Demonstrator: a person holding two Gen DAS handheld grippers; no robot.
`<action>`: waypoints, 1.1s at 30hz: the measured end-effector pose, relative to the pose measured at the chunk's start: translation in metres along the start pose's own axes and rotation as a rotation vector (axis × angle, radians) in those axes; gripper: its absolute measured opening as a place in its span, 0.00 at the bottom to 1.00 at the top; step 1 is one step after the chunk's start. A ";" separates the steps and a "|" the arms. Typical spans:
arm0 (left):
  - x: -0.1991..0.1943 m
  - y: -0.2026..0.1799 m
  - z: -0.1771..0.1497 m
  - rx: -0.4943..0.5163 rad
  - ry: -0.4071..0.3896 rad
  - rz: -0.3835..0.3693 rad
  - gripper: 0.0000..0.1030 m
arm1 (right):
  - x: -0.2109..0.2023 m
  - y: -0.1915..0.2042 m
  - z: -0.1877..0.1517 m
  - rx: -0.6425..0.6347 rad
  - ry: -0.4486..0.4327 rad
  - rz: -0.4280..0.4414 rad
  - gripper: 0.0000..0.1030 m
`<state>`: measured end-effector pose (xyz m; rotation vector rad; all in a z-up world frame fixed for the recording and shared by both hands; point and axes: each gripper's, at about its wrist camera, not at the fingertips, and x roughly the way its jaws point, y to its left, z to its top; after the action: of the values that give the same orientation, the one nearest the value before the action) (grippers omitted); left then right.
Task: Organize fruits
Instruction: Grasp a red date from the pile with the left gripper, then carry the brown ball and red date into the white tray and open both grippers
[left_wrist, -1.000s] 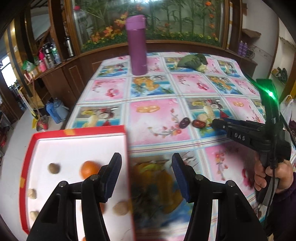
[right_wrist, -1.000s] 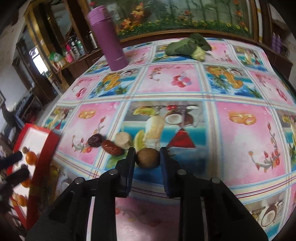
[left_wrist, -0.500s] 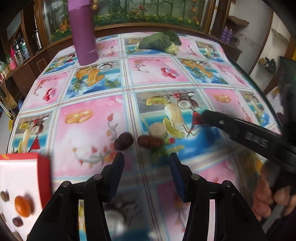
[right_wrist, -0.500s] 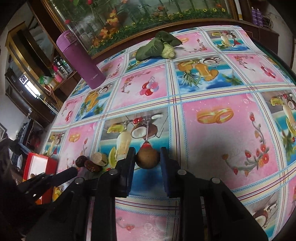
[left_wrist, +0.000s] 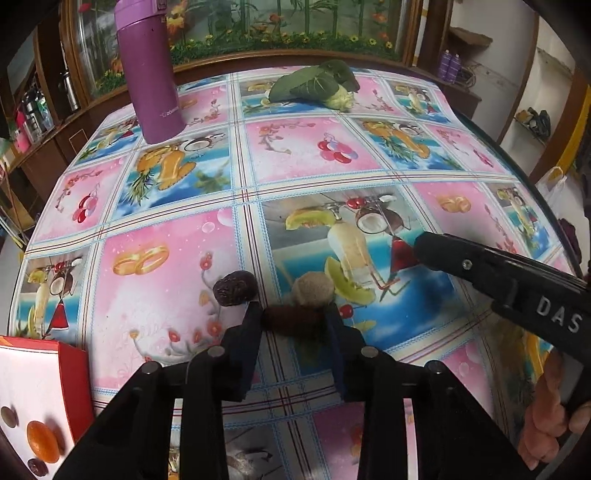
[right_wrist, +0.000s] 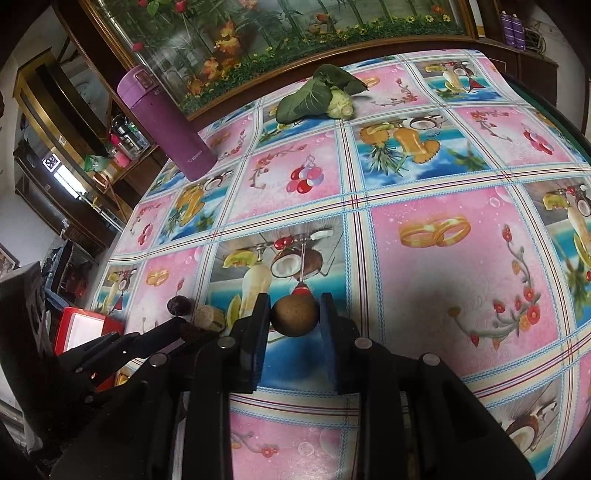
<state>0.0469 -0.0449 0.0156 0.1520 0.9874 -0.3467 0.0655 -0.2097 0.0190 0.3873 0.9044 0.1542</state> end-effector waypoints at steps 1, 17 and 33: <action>0.000 0.000 0.000 0.001 -0.001 -0.002 0.32 | 0.000 0.000 0.000 0.001 0.002 0.000 0.28; -0.081 0.027 -0.051 -0.097 -0.106 0.059 0.32 | -0.002 0.004 -0.004 -0.002 -0.014 0.003 0.28; -0.161 0.117 -0.122 -0.291 -0.214 0.215 0.32 | -0.020 0.061 -0.031 -0.074 -0.118 0.099 0.28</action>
<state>-0.0886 0.1335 0.0802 -0.0429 0.7908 -0.0190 0.0306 -0.1518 0.0407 0.3682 0.7613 0.2527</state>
